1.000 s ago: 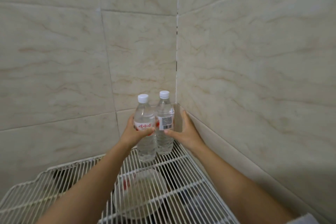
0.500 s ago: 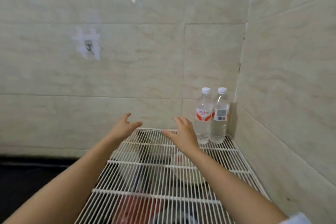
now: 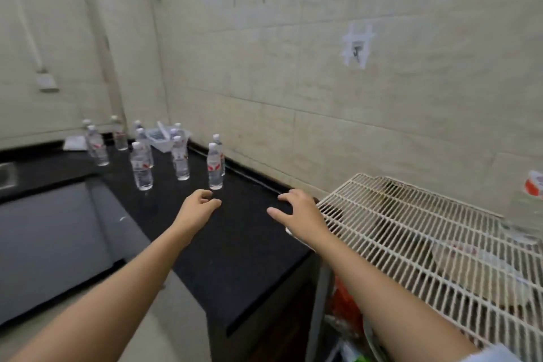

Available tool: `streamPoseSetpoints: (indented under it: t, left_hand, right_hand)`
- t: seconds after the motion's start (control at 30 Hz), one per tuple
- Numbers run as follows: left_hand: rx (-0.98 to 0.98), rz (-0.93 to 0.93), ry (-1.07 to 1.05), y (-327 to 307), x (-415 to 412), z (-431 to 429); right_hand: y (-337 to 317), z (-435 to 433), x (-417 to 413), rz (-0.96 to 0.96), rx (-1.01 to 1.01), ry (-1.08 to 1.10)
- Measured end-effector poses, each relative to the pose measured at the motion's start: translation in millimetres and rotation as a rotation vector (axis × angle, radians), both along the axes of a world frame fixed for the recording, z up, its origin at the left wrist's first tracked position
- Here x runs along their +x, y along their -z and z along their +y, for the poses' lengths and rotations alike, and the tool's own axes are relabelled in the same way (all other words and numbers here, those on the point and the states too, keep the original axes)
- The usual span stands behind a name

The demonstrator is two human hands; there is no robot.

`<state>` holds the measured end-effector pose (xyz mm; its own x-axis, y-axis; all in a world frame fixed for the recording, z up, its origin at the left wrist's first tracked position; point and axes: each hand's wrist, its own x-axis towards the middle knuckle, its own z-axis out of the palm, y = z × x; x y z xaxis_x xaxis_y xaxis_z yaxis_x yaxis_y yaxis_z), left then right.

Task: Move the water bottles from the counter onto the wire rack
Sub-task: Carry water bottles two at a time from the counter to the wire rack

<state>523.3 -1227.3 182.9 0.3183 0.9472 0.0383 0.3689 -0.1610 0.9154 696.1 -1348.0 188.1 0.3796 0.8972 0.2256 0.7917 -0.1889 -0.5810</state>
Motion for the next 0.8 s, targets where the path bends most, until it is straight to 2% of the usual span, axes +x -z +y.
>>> streamPoseSetpoints:
  t: [0.2, 0.37, 0.67, 0.8]
  left_hand:
    - [0.01, -0.047, -0.271, 10.5, -116.3, 15.4]
    - [0.015, -0.078, -0.305, 16.0, -197.1, 24.4]
    - [0.019, -0.047, -0.346, 40.4, -387.9, 35.7]
    - [-0.009, -0.056, -0.394, 49.6, -441.8, 41.9]
  right_hand:
    - [5.3, 32.6, -78.5, 0.031, -0.111, -0.161]
    - [16.0, 55.3, -145.7, 0.035, -0.168, -0.208]
    - [41.0, 120.0, -319.5, 0.054, -0.216, -0.359]
    - [58.0, 132.3, -374.7, 0.068, -0.245, -0.415]
